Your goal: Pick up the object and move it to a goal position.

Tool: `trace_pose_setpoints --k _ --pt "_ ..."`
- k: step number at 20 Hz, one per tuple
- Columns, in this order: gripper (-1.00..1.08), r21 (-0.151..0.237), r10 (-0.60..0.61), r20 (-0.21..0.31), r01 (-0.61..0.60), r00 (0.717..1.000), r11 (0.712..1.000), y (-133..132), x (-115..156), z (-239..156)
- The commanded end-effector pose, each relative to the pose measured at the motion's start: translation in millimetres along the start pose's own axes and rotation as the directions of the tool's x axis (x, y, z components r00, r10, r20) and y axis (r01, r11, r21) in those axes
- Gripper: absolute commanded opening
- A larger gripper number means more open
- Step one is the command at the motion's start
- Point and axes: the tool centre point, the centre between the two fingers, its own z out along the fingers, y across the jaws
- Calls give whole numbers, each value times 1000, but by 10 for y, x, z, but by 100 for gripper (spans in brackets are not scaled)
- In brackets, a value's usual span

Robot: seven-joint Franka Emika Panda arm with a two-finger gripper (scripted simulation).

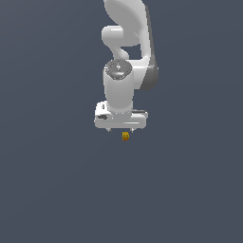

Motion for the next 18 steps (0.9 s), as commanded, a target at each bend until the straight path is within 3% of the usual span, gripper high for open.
trace_pose_setpoints --k 1,18 --pt "100 -2 -3 -1 3 1000 1000 -22 -32 87" --pt "100 -15 -34 -15 33 999 999 -227 -421 860"
